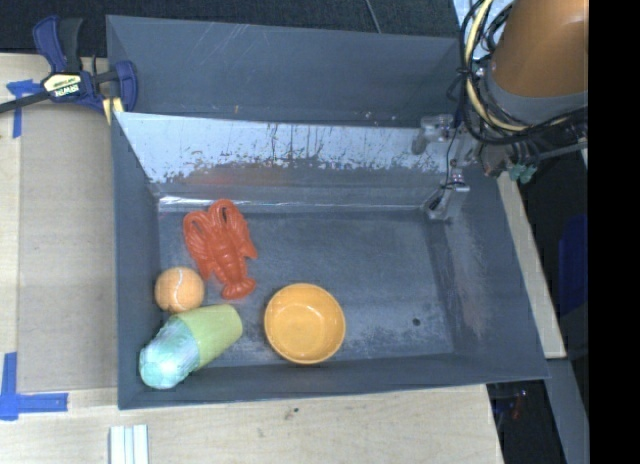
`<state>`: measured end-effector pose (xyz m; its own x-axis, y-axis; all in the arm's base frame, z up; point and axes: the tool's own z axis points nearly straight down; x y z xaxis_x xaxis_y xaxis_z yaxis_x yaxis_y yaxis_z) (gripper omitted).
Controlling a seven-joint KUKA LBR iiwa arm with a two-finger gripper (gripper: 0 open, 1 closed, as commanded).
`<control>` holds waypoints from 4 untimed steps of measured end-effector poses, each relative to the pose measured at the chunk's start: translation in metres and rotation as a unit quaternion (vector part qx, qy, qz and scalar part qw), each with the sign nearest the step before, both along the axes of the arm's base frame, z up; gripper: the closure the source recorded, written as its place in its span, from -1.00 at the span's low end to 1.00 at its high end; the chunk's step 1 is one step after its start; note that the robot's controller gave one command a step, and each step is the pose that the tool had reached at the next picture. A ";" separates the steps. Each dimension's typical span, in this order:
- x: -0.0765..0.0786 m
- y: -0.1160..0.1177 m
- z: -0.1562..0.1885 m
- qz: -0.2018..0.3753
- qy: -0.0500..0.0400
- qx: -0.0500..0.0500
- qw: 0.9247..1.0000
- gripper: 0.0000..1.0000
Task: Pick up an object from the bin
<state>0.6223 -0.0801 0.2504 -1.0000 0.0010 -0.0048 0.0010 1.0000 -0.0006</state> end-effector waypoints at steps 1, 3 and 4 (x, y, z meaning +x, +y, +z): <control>-0.050 0.092 -0.138 -0.095 -0.001 0.001 0.995 -1.00; -0.082 0.182 -0.151 0.034 0.001 0.002 0.999 -1.00; -0.073 0.146 -0.180 0.193 -0.011 -0.006 0.981 -1.00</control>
Offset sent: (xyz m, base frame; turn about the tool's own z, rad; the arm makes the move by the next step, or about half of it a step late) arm -0.0484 0.0898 -0.0904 -0.0707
